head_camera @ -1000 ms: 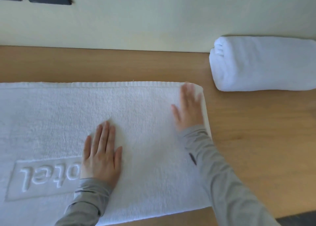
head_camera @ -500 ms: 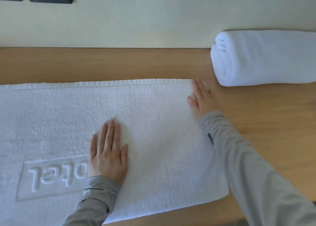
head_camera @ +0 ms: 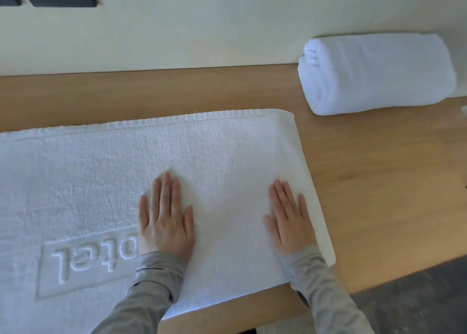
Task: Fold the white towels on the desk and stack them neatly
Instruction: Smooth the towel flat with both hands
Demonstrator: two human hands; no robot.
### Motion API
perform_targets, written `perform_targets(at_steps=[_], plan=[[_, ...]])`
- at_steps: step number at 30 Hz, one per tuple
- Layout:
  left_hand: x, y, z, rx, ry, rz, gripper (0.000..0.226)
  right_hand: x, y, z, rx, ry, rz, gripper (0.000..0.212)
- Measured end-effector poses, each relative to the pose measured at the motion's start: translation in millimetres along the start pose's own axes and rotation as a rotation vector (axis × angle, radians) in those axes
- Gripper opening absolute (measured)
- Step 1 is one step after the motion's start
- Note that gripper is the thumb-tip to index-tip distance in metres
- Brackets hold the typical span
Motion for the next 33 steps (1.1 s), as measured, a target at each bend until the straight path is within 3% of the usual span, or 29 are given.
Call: perform_targets(at_steps=[3, 6, 13, 16, 19, 22, 26, 30, 33], plan=[[-0.2, -1.6, 2.5, 0.002, -0.01, -0.001, 0.061, 17.9, 2.3, -29.7, -0.105, -0.169, -0.013, 0.058], [0.3, -2.3, 2.1, 0.015, -0.018, -0.006, 0.061, 26.5, 2.4, -36.9, -0.18, -0.21, -0.018, 0.059], [-0.5, 0.9, 1.0, 0.02, -0.031, 0.012, 0.061, 30.6, 2.4, -37.9, -0.161, -0.224, 0.052, 0.054], [-1.7, 2.9, 2.3, 0.014, -0.036, 0.024, 0.06, 23.0, 17.4, -41.4, -0.268, -0.211, 0.015, 0.055], [-3.0, 3.3, 4.5, -0.015, -0.036, 0.049, 0.062, -12.1, 43.8, -56.0, -0.392, -0.171, -0.026, 0.054], [-3.2, 7.2, 0.8, -0.006, 0.027, -0.007, 0.066, -70.1, 68.0, -71.9, -0.443, -0.051, 0.066, 0.056], [25.1, 9.7, -24.5, 0.164, 0.392, -0.149, 0.061, -143.5, 84.5, -80.0, -0.436, 0.142, 0.19, 0.054], [67.6, 14.5, -90.6, 0.52, 1.045, -0.37, 0.071, -200.1, 90.7, -83.0, -0.428, 0.162, 0.314, 0.055], [93.0, 14.1, -130.7, 0.79, 1.552, -0.425, 0.083, -224.4, 89.6, -83.4, -0.498, 0.116, 0.4, 0.053]])
Point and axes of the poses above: each hand's wrist, its own x-axis away from the middle knuckle, its own y-axis out of the back of the hand, z = x × y, the point moved 2 cm from there along -x, towards the middle knuckle
